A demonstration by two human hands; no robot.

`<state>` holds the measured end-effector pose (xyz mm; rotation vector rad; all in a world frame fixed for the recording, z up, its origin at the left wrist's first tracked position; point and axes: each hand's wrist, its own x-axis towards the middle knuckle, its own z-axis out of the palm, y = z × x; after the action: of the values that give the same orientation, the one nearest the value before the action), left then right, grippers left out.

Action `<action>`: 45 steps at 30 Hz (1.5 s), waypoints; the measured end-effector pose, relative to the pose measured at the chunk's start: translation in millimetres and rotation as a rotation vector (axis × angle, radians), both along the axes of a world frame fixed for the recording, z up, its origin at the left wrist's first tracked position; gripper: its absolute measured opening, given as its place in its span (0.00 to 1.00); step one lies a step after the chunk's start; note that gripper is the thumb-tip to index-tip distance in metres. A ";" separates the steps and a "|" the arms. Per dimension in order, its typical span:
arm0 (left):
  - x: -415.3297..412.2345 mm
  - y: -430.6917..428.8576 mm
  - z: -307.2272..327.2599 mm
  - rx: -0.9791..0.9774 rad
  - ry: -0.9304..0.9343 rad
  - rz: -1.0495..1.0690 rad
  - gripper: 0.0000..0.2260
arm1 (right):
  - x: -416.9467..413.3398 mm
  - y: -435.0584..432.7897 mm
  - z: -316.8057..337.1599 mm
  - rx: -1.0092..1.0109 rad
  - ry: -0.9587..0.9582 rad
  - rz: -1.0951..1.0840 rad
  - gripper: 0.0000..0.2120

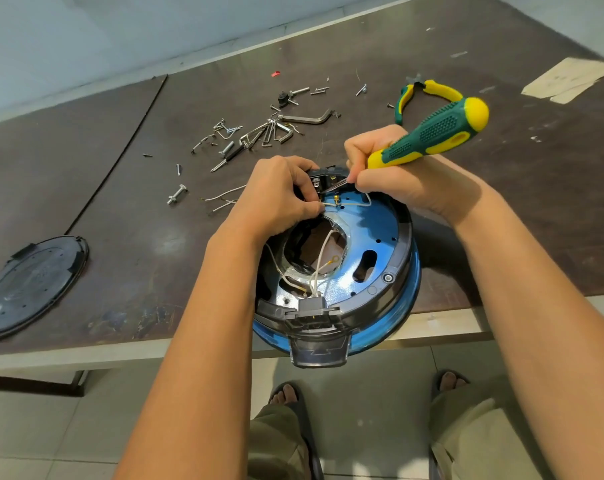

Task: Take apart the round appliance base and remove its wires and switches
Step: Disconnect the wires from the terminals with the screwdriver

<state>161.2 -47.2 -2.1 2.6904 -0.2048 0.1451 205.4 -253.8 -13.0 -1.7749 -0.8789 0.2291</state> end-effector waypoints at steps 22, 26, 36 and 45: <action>-0.8 -0.6 0.1 -0.032 0.027 -0.008 0.03 | 4.4 30.8 5.9 0.316 0.348 -0.363 0.17; -1.4 -0.8 1.6 -0.035 0.036 -0.018 0.04 | 4.0 25.3 0.3 0.297 0.274 -0.339 0.19; -1.0 -0.1 -0.3 -0.014 0.007 0.000 0.03 | -4.2 4.8 2.4 0.096 0.079 0.000 0.12; -1.1 0.3 -0.4 -0.023 0.001 -0.014 0.05 | -4.8 17.8 2.9 0.122 0.089 -0.204 0.12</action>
<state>160.1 -46.9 -2.5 2.6655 -0.2203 0.1407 200.5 -235.9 -10.2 -1.7128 -0.6302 0.1176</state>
